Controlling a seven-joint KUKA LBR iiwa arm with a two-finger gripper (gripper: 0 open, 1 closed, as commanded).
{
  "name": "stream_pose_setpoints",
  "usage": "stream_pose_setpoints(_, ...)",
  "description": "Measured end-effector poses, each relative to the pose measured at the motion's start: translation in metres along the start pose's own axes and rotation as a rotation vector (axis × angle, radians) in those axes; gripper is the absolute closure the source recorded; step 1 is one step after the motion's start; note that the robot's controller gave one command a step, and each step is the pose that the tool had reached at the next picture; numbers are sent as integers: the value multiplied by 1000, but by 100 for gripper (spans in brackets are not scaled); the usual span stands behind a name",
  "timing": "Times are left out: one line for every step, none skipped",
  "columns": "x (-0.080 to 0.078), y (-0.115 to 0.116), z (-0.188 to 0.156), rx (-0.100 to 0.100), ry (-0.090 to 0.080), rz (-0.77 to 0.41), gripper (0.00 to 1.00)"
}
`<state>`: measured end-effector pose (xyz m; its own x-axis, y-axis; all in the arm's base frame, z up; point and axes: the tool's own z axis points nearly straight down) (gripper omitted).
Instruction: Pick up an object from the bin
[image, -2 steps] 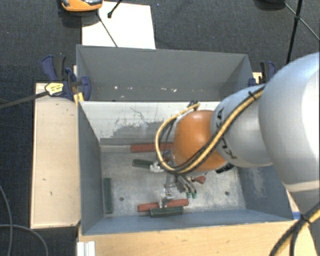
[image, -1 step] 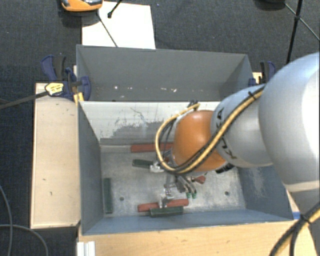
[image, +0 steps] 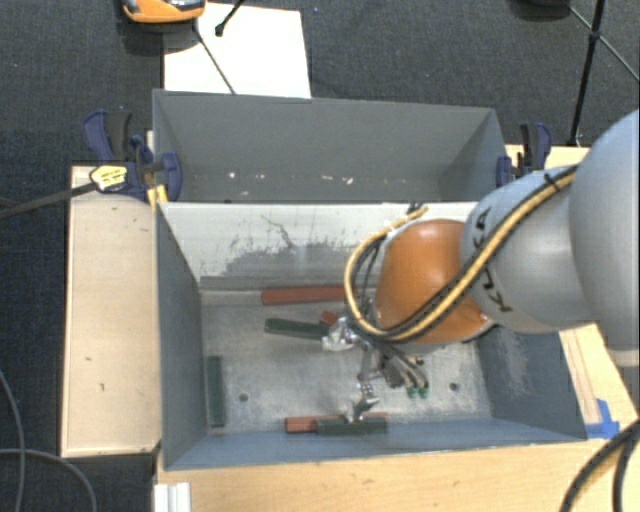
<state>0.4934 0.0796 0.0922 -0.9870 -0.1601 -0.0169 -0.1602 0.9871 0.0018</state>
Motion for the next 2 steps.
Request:
stream_pose_setpoints(6, -38, 13, -3, -21, -107, 0)
stream_pose_setpoints(-6, 15, 0, 1, 12, -52, 0)
